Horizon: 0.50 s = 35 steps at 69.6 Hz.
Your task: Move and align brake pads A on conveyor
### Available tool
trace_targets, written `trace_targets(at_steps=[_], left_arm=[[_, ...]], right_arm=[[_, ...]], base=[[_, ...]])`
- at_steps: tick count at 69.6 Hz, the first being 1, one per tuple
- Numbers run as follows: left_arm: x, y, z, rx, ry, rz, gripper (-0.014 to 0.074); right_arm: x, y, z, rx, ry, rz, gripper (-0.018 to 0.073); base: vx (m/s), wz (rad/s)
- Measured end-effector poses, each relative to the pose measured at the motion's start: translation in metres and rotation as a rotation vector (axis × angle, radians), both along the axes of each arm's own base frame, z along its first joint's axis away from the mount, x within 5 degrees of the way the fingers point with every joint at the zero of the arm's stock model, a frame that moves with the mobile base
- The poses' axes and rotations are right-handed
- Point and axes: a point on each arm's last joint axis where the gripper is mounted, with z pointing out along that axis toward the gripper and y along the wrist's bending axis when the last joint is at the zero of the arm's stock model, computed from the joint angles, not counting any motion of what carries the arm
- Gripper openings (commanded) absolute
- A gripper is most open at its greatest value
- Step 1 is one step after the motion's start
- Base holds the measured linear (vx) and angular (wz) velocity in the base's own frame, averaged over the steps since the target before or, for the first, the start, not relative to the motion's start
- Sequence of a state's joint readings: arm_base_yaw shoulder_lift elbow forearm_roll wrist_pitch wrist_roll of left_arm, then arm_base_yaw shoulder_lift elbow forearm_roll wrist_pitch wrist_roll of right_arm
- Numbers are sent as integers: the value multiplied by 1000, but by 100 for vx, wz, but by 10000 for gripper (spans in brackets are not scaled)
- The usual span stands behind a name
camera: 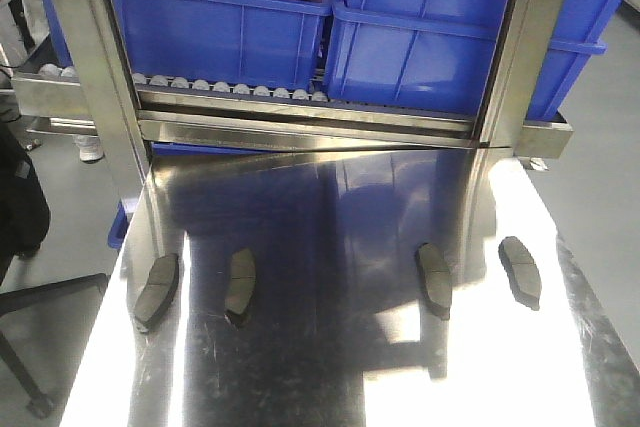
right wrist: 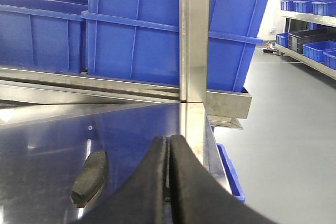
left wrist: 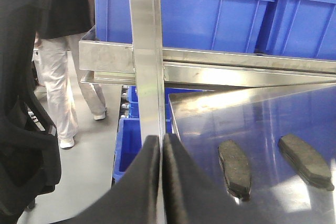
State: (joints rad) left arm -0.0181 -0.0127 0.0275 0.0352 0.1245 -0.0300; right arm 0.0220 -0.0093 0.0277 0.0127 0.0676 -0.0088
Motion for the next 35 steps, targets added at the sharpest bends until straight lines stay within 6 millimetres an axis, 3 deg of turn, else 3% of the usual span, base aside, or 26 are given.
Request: trace_targets(at_steps=[35], left_arm=[[0,0,0,0,0,0,-6]], right_arm=[[0,0,0,0,0,0,-3]], base=[[0,0]])
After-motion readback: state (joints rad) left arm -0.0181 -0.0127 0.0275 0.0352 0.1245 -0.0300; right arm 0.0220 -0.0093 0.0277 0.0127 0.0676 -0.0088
